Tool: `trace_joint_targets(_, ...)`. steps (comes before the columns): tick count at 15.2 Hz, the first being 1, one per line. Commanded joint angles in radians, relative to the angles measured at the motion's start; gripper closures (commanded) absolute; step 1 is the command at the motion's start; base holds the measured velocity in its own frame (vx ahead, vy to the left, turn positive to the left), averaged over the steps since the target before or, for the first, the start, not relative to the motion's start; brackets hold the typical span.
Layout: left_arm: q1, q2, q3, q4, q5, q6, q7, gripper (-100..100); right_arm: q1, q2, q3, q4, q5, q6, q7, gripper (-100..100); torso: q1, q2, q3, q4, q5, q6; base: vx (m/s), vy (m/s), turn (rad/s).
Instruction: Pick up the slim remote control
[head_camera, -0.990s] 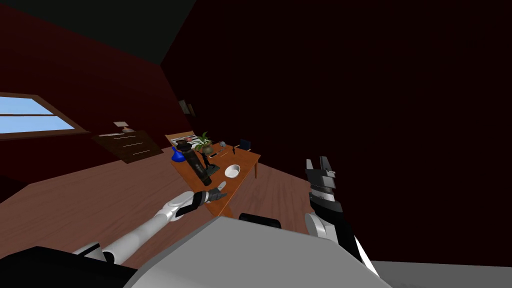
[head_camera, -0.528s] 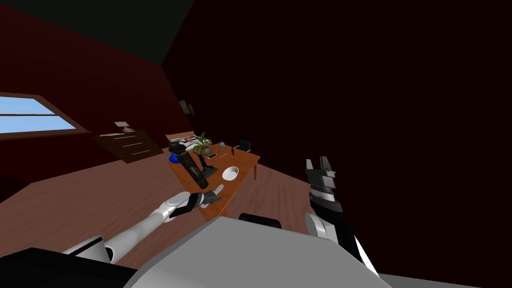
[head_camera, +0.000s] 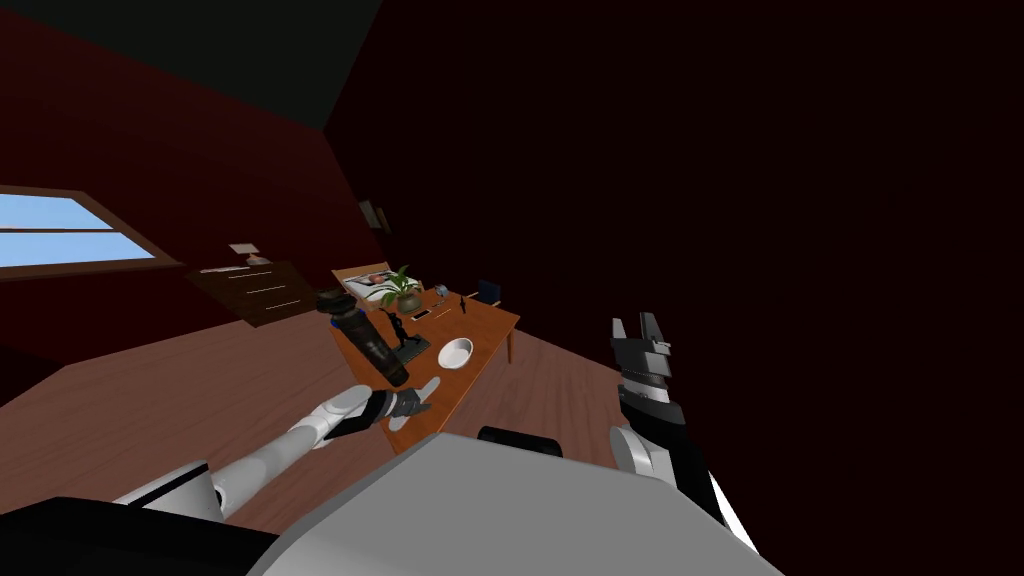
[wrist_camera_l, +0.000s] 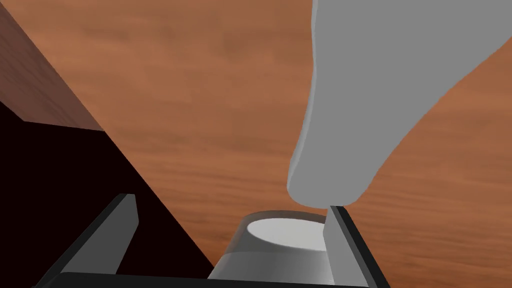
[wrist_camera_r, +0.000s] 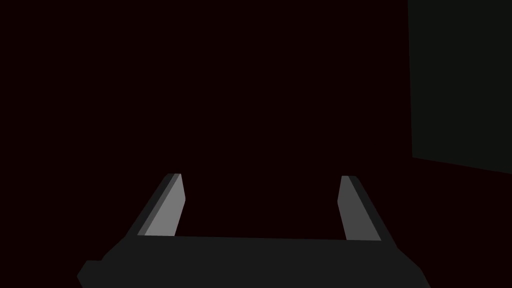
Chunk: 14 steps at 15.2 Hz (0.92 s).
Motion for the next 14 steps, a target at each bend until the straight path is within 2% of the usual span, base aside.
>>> trace_joint_targets(1,-0.012,0.017,-0.018,0.050,-0.041,-0.012,0.001,-100,0.000,0.000,0.000,0.000,0.000,0.000,0.000,0,0.000,0.000,0.000,0.000,0.000,0.000,0.137,-0.044,0.037)
trace_joint_targets(2,-0.012,0.017,-0.018,0.065,-0.041,-0.012,0.001,-100,0.000,0.000,0.000,0.000,0.000,0.000,0.000,0,0.000,-0.001,-0.001,0.000,0.000,0.000,0.142,-0.042,0.028)
trace_joint_targets(4,-0.026,0.037,-0.044,0.132,-0.095,-0.025,0.006,-100,0.000,0.000,0.000,0.000,0.000,0.000,0.000,0,-0.001,-0.002,-0.001,0.000,0.000,0.000,0.176,-0.072,0.032)
trace_joint_targets(5,-0.026,0.037,-0.044,0.136,-0.097,-0.025,0.006,-100,0.000,0.000,0.000,0.000,0.000,0.000,0.000,0,-0.003,-0.004,-0.002,-0.001,-0.001,0.000,0.193,-0.066,0.047)
trace_joint_targets(7,-0.035,0.049,-0.068,0.195,-0.143,-0.037,0.011,-100,0.000,0.000,0.000,0.000,0.000,0.000,0.000,0,-0.002,-0.005,-0.003,-0.001,0.000,0.000,0.193,-0.056,0.026)
trace_joint_targets(8,-0.035,0.049,-0.068,0.195,-0.143,-0.037,0.011,-100,0.000,0.000,0.000,0.000,0.000,0.000,0.000,0,-0.002,-0.006,-0.003,-0.001,0.000,0.000,0.167,-0.054,0.026)
trace_joint_targets(9,-0.038,0.052,-0.078,0.219,-0.162,-0.043,0.013,-100,0.000,0.000,0.000,0.000,0.000,0.000,0.000,0,-0.002,-0.005,-0.003,-0.001,0.000,0.000,0.127,-0.056,0.022)
trace_joint_targets(11,-0.038,0.052,-0.078,0.219,-0.162,-0.043,0.013,-100,0.000,0.000,0.000,0.000,0.000,0.000,0.000,0,-0.001,-0.001,-0.001,0.000,0.000,0.000,0.078,-0.039,0.011)
trace_joint_targets(14,-0.042,0.056,-0.102,0.269,-0.201,-0.054,0.017,-100,0.000,0.000,0.000,0.000,0.000,0.000,0.000,0,0.000,0.003,0.001,0.001,0.000,0.000,0.075,-0.036,0.013)
